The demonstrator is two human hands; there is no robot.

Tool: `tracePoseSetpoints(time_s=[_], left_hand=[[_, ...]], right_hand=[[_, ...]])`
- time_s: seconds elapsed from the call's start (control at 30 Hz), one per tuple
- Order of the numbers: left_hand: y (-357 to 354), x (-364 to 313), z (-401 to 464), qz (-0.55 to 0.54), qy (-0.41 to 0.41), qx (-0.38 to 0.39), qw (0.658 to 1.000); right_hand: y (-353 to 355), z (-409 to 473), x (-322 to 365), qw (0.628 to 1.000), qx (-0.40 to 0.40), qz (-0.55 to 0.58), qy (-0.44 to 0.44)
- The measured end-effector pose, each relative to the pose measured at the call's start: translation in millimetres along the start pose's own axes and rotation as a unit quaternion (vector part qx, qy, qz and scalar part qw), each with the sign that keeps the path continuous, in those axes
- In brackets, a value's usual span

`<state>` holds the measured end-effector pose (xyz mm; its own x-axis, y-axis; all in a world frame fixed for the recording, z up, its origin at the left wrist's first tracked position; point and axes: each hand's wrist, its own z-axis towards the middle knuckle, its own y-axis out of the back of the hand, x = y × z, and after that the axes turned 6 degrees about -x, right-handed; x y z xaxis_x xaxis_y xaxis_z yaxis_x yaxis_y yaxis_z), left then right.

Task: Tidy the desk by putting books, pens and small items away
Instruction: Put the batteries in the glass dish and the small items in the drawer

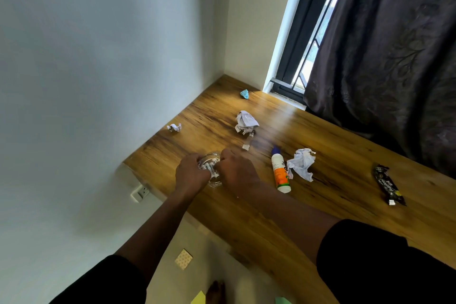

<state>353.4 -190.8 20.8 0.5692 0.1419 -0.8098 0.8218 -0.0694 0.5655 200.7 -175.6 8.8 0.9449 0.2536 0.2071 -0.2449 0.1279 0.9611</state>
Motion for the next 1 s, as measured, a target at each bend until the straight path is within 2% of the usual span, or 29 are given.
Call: tracePoseSetpoints(time_s=[0.17, 0.37, 0.53, 0.67, 0.83, 0.9, 1.0], left_hand=[[-3.6, 12.5, 3.8, -0.004, -0.019, 0.0, 1.0], [-4.8, 43.2, -1.4, 0.018, -0.04, -0.031, 0.999], [-14.7, 45.4, -13.8, 0.033, -0.056, -0.051, 0.997], [-24.3, 42.6, -37.7, 0.054, -0.096, -0.041, 0.993], [-35.6, 61.2, -73.2, 0.152, -0.147, -0.018, 0.977], [-37.8, 73.7, -92.1, 0.242, -0.196, 0.015, 0.95], [-37.0, 100.9, -118.6, 0.3, -0.221, 0.066, 0.926]], right_hand=[[-0.3, -1.8, 1.0, 1.0, -0.001, 0.013, -0.026], [-7.9, -15.7, 4.8, 0.992, -0.038, 0.059, -0.107], [-9.1, -36.4, 10.4, 0.989, -0.06, 0.08, -0.113], [-6.3, -60.5, 9.4, 0.992, -0.038, 0.085, -0.088], [-11.5, -114.1, 18.6, 0.997, -0.056, 0.003, -0.045], [-14.8, -143.1, 25.5, 0.997, -0.062, -0.026, -0.037], [-23.9, -191.9, 36.4, 0.998, -0.041, -0.027, -0.043]])
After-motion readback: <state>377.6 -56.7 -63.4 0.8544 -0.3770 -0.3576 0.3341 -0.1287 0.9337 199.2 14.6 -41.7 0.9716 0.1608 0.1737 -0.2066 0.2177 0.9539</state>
